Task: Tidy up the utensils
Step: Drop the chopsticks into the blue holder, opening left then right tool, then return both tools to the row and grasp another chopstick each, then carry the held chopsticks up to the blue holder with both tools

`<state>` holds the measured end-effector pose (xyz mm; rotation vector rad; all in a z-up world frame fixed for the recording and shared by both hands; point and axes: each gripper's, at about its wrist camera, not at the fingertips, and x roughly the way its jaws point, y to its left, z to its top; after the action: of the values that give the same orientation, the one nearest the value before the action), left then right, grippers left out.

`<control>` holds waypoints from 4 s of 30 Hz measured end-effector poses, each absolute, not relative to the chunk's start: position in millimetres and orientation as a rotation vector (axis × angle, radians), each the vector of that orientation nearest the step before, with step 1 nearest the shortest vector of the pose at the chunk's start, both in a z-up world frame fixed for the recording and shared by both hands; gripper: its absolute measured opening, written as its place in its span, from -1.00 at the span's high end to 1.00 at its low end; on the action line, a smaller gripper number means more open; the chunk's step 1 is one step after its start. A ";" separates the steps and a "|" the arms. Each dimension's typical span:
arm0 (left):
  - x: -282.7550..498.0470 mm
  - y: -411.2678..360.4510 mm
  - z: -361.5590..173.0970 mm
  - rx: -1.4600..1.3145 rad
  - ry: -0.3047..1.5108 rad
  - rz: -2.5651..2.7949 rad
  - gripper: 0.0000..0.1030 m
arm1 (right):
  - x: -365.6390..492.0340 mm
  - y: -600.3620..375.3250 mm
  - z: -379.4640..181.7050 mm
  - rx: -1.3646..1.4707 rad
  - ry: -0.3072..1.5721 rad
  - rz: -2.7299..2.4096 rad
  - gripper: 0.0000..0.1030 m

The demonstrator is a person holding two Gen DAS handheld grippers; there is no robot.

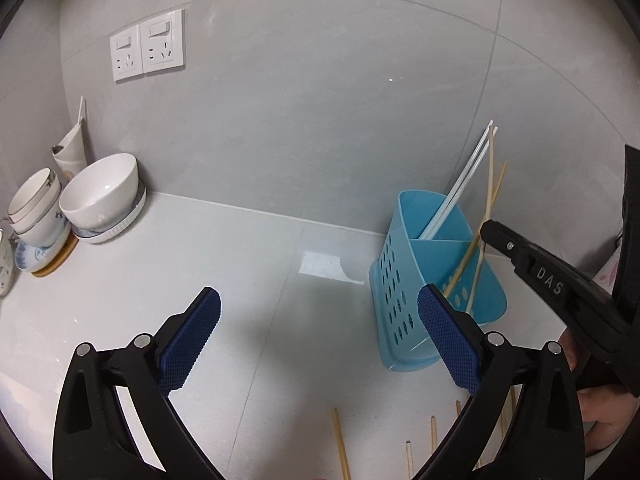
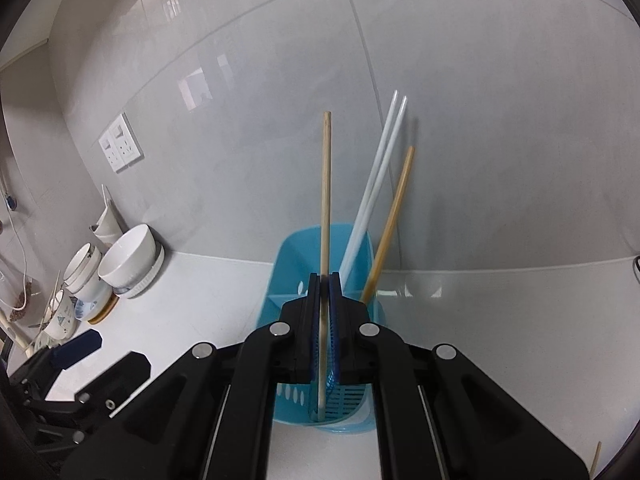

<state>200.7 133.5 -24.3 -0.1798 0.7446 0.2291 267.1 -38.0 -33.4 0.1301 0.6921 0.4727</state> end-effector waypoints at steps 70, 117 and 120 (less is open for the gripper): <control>91.5 77.8 -174.6 -0.221 1.398 0.221 -0.72 | 114.1 -160.9 -163.6 -0.178 1.444 0.159 0.21; 78.5 51.3 -115.8 -0.251 1.296 0.213 0.87 | 169.5 -186.6 -120.5 -0.055 1.383 0.219 0.88; 81.5 52.3 -100.5 -0.255 1.245 0.216 0.87 | 171.2 -179.4 -109.5 -0.048 1.331 0.240 0.88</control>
<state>81.5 52.3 -100.5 -0.2551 1.2449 0.2158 171.2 -179.4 -109.5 -0.0477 1.3307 0.2399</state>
